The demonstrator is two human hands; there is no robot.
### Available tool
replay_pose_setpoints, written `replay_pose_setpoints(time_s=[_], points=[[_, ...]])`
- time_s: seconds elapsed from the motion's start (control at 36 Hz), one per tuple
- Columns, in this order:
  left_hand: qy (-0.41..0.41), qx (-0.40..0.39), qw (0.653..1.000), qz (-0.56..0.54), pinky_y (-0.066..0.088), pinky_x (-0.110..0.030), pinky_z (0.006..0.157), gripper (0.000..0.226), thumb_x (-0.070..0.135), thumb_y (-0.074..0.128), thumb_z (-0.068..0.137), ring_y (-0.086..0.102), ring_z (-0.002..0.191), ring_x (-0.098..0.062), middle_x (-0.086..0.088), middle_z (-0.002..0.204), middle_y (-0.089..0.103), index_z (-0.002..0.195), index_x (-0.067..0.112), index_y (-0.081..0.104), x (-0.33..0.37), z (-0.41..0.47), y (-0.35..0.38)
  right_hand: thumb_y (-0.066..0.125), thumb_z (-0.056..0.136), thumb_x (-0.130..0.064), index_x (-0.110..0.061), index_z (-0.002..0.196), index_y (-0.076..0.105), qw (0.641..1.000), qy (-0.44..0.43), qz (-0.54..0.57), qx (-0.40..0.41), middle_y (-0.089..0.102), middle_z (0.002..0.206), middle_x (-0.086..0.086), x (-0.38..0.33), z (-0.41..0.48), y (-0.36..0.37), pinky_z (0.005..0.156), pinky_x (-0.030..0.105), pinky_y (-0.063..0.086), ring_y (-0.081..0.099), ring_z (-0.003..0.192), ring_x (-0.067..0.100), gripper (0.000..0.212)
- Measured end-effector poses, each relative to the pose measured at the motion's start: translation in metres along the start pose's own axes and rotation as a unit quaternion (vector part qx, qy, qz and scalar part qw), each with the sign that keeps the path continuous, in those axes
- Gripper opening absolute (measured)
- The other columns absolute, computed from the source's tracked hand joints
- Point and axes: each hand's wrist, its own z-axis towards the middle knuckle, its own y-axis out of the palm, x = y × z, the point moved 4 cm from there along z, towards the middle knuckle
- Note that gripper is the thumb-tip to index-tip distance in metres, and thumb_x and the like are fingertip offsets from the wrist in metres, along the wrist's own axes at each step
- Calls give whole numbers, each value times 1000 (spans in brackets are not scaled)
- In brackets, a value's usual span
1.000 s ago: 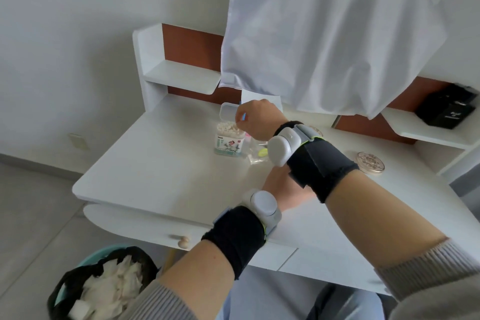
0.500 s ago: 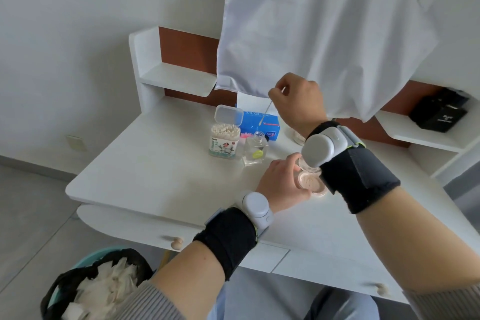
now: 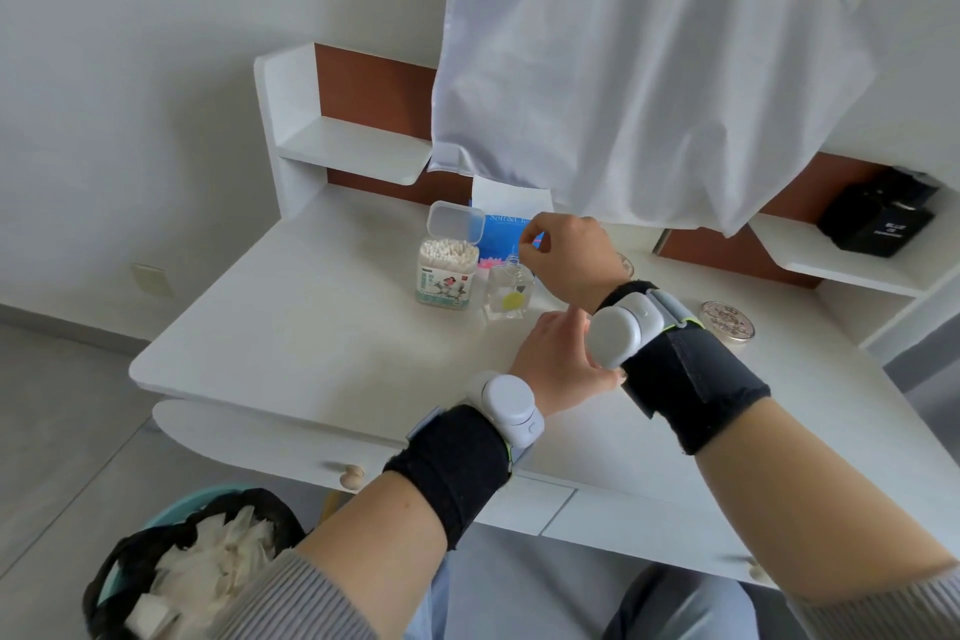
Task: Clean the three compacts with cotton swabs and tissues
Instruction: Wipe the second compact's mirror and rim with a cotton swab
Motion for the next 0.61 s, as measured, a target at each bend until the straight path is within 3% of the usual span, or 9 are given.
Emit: replay_pose_setpoints(time_s=[0.11, 0.25, 0.44, 0.53, 0.61], points=[[-9, 3, 1000, -7, 49, -39, 81, 55, 50, 55, 59, 55, 93, -24, -5, 93, 59, 98, 11, 51, -3, 1, 1, 56, 84, -22, -19, 88, 67, 1000, -4, 0, 2, 62, 74, 1, 0, 0, 1, 63, 27, 44, 58, 75, 22, 12], [14, -4, 1000, -22, 46, -40, 89, 47, 28, 72, 72, 51, 104, -26, -10, 105, 57, 107, 6, 50, -5, 1, 1, 57, 84, -21, -18, 88, 67, 1000, -6, 7, 11, 62, 74, 2, -2, 0, -1, 62, 27, 44, 59, 74, 22, 12], [25, -3, 999, -28, 45, -38, 86, 52, 33, 69, 69, 50, 104, -25, -4, 102, 55, 109, 7, 49, -2, -1, 0, 55, 84, -19, -17, 88, 67, 1000, -4, 16, 15, 64, 74, 3, -3, -3, -6, 64, 28, 45, 58, 74, 20, 13], [25, -2, 999, -28, 38, -30, 81, 52, 26, 76, 73, 47, 103, -20, 5, 97, 46, 112, 8, 47, 0, -1, -1, 55, 85, -17, -16, 86, 66, 998, -7, 47, 49, 54, 60, -6, -3, -6, -16, 59, 25, 39, 50, 60, 11, 11], [22, -3, 997, -67, 35, -25, 78, 59, 26, 81, 70, 50, 100, -14, 2, 103, 55, 115, 10, 47, -1, 2, -3, 55, 84, -17, -18, 83, 62, 987, 9, 100, 123, 49, 53, -10, 4, -12, -30, 52, 24, 33, 46, 53, 9, 7]])
